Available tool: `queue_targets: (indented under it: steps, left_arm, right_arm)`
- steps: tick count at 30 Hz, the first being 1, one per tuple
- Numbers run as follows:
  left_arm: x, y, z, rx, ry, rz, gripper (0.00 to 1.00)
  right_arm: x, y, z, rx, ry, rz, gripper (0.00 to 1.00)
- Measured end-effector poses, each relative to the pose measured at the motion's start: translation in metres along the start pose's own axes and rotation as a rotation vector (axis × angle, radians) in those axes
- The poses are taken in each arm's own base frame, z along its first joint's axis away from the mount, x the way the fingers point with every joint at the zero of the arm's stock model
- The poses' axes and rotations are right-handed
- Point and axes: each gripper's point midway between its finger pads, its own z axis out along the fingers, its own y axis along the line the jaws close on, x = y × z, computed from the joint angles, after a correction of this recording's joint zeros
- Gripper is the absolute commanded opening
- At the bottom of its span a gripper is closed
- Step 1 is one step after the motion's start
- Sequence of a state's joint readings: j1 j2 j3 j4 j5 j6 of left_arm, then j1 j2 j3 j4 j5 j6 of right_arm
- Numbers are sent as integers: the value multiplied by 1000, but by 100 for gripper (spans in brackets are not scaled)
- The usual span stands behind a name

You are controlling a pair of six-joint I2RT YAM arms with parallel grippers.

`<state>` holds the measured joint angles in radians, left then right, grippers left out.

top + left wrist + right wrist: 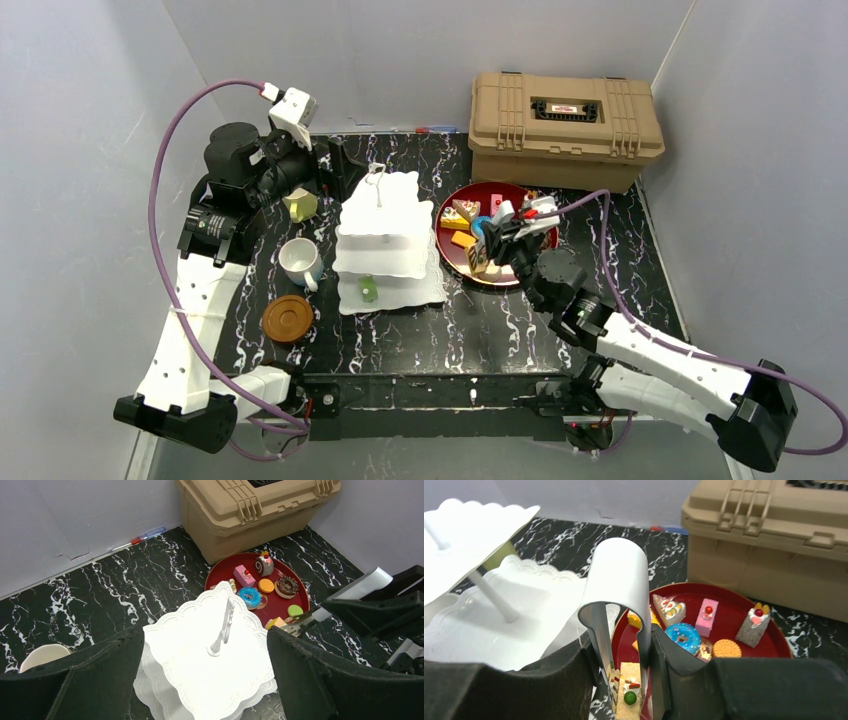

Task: Serve the afternoon tea
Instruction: Pick up the desert from the tray, then place the desert on the desert table.

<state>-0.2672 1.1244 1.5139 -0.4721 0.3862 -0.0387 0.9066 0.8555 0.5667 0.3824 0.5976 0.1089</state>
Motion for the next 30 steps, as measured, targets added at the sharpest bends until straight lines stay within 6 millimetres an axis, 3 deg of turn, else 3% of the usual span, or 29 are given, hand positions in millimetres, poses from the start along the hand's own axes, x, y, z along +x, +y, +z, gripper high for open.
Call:
queue_targets:
  steps: [8, 19, 30]
  left_arm:
    - [0, -1, 0, 3, 0, -3, 89]
    - [0, -1, 0, 3, 0, -4, 89]
    - [0, -1, 0, 4, -1, -7, 89]
  right_arm:
    - [17, 41, -15, -89, 49, 14, 1]
    - [55, 104, -31, -198, 113, -28, 1]
    - [45, 151, -23, -238, 33, 24, 1]
